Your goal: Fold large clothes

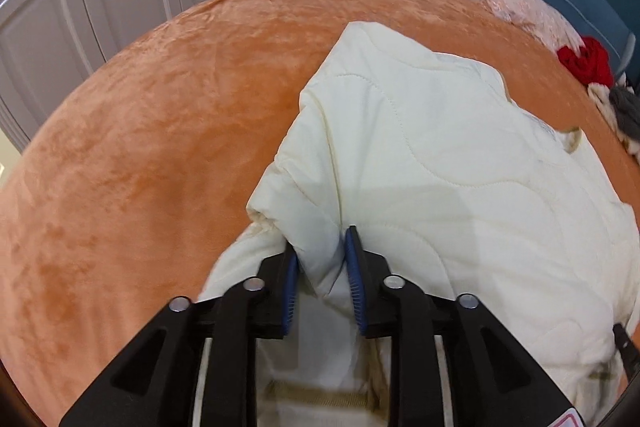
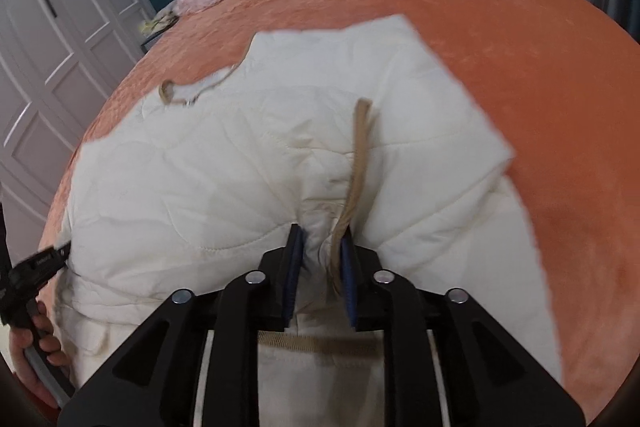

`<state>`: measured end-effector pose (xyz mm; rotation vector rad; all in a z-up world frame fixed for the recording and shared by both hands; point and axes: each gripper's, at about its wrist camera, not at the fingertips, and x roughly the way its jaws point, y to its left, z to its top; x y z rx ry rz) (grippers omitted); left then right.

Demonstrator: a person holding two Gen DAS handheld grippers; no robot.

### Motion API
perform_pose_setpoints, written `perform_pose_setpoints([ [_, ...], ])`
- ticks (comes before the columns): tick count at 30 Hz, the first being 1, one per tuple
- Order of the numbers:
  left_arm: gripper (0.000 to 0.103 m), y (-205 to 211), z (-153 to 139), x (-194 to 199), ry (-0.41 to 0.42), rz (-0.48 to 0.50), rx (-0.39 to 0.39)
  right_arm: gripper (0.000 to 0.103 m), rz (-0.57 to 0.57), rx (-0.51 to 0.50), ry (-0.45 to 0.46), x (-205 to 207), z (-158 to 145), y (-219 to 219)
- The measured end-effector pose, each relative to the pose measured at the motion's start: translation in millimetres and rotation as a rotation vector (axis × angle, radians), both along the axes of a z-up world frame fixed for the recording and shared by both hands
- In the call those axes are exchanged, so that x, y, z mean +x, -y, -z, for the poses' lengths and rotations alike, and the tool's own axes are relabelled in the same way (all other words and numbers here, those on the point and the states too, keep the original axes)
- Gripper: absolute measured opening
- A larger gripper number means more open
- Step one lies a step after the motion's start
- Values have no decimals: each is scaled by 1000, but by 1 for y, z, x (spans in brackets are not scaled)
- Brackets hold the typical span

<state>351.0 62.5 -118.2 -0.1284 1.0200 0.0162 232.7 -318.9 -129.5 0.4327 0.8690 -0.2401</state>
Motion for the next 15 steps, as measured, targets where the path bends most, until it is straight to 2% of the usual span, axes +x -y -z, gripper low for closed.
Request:
perform_pose_setpoints([
  [1, 28, -5, -8, -3, 4, 2, -14, 26, 20, -15, 20, -7, -12, 2],
  [4, 28, -21, -45, -18, 76, 17, -53, 28, 33, -73, 91, -13, -43, 5],
  [7, 28, -17, -84, -15, 187, 32, -49, 32, -12, -76, 141, 12, -69, 3],
  [9, 34, -3, -96, -2, 205, 57, -60, 33, -48, -83, 157, 34, -75, -4],
  [12, 36, 30, -90, 28, 198, 91, -27, 33, -126, -104, 155, 74, -68, -24],
  [15, 36, 62, -60, 56, 139, 138, -3, 33, -171, -122, 109, 98, -47, -39],
])
